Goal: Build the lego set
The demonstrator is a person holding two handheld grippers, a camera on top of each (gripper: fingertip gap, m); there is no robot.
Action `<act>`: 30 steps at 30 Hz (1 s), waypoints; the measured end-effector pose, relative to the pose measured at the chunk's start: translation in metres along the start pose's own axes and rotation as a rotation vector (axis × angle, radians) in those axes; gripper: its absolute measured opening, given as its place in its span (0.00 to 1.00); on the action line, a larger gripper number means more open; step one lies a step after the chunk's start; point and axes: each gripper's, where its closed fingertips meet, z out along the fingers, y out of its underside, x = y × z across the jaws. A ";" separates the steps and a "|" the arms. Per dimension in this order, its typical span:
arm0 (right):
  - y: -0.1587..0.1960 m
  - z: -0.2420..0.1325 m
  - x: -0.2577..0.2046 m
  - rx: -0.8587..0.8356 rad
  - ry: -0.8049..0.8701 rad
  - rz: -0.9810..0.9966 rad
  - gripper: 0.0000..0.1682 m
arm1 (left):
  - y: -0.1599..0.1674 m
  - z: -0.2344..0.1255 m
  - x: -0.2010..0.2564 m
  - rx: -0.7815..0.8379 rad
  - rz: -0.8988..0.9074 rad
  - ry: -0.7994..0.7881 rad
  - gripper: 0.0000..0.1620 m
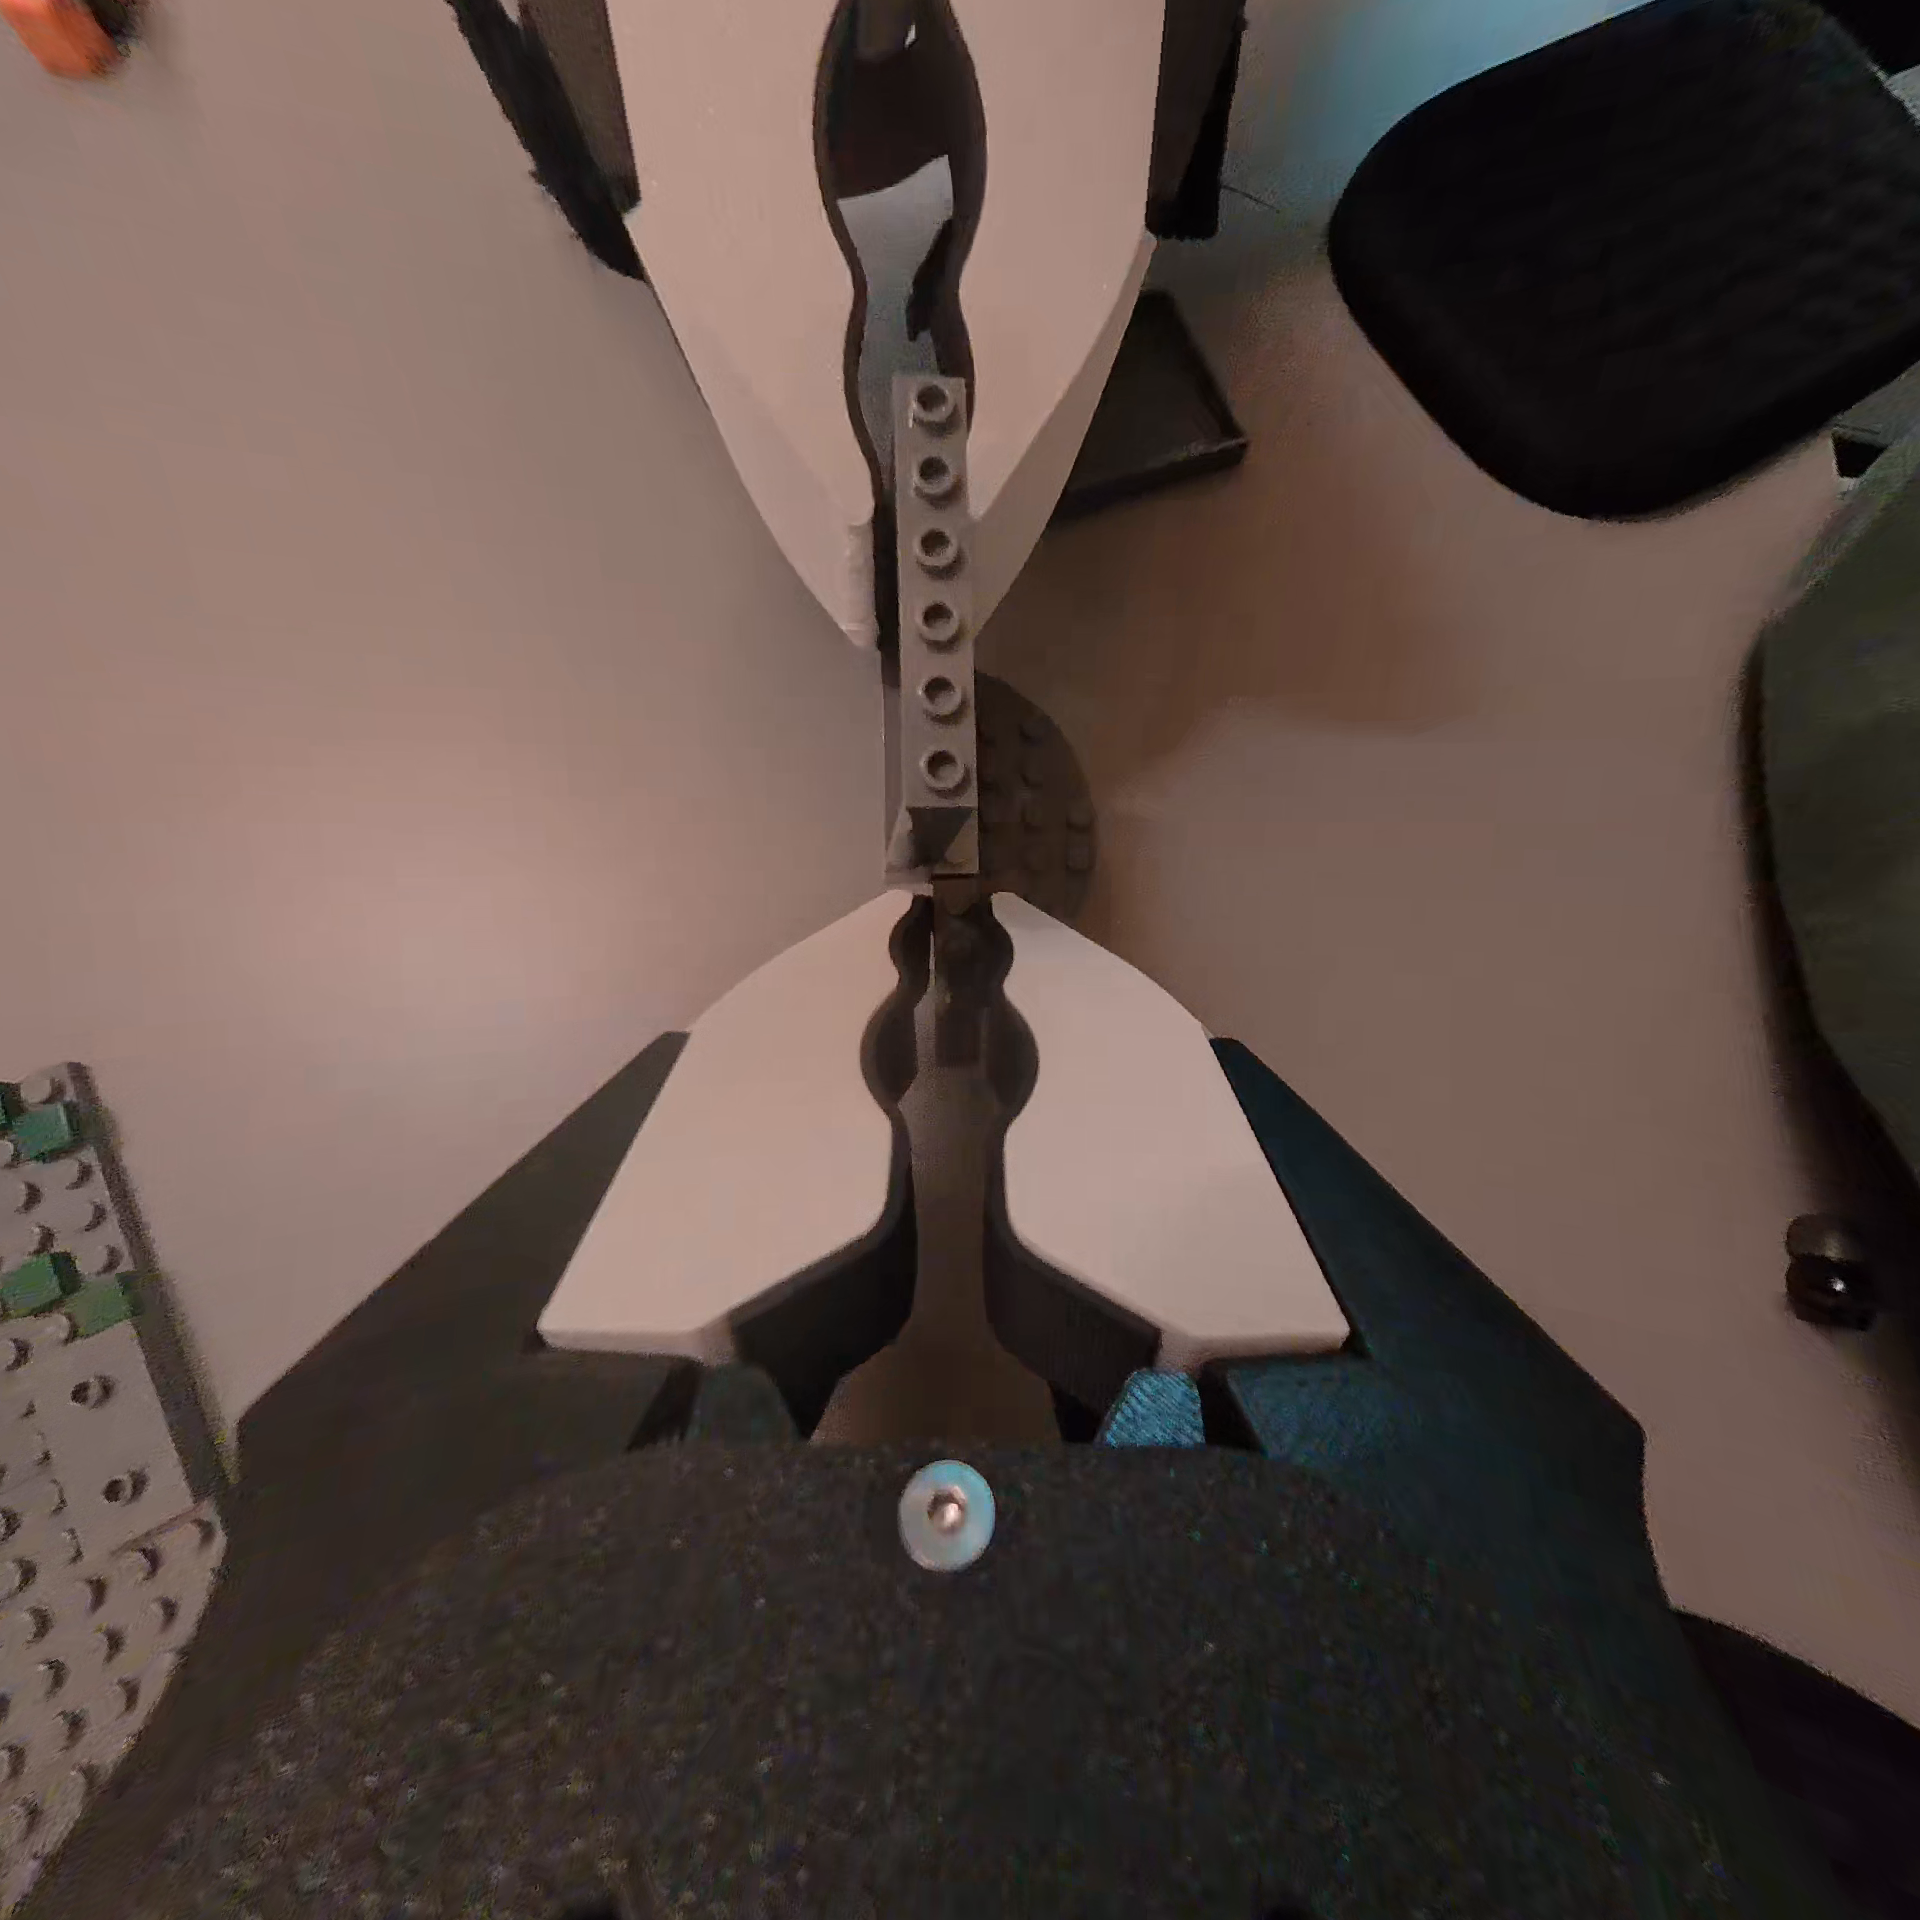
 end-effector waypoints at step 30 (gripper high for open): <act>0.038 0.003 0.040 -0.220 -0.006 0.117 0.05 | -0.001 0.007 -0.042 -0.019 -0.097 -0.044 0.00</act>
